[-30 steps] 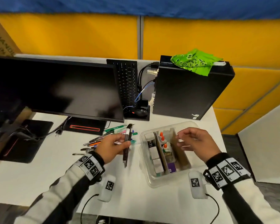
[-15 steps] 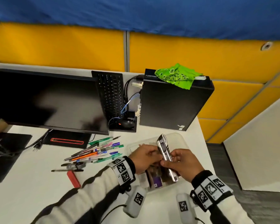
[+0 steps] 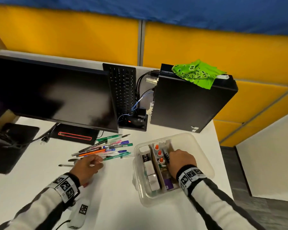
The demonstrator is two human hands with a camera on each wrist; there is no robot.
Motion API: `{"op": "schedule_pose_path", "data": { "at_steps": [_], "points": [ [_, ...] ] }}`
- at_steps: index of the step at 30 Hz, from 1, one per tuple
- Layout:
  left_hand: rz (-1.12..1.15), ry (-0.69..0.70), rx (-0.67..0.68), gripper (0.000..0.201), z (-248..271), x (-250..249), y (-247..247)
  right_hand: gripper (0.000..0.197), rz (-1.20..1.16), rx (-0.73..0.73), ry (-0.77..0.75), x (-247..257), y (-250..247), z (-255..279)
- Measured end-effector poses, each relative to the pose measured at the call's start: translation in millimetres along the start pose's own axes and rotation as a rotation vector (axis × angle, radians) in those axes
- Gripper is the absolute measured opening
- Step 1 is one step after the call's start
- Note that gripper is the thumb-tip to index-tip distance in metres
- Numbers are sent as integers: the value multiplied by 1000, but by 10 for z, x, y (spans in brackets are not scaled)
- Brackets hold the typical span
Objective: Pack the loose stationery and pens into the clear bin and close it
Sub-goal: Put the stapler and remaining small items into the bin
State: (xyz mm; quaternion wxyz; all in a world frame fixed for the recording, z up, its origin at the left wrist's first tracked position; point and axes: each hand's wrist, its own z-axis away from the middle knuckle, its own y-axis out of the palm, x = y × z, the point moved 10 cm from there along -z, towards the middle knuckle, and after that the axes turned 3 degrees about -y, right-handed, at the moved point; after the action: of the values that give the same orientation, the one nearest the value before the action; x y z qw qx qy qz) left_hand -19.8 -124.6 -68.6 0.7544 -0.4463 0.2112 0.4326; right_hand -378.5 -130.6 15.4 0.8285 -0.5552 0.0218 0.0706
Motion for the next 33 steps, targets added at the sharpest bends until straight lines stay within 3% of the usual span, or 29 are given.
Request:
{"op": "schedule_pose_path", "data": {
  "at_steps": [5,11,14,21,28,33],
  "points": [
    [-40,-36,1,7,-80,312,94,26,32,32,-10,139,17,-59],
    [-297,38,-50,10,-147,294,132,23,59,58,-17,161,62,-86],
    [-409,-7,-52,5,-207,317,29,25,35,69,-16,179,111,-78],
    [-745,-115,-324,31,-338,235,-601,23,-62,146,0,143,291,-55],
    [-942,-140,-168,40,-476,425,-481,23,-138,214,35,112,368,-81],
    [-950,-46,-232,30,-482,314,-516,19,-226,118,44,-4,178,-77]
  ]
}}
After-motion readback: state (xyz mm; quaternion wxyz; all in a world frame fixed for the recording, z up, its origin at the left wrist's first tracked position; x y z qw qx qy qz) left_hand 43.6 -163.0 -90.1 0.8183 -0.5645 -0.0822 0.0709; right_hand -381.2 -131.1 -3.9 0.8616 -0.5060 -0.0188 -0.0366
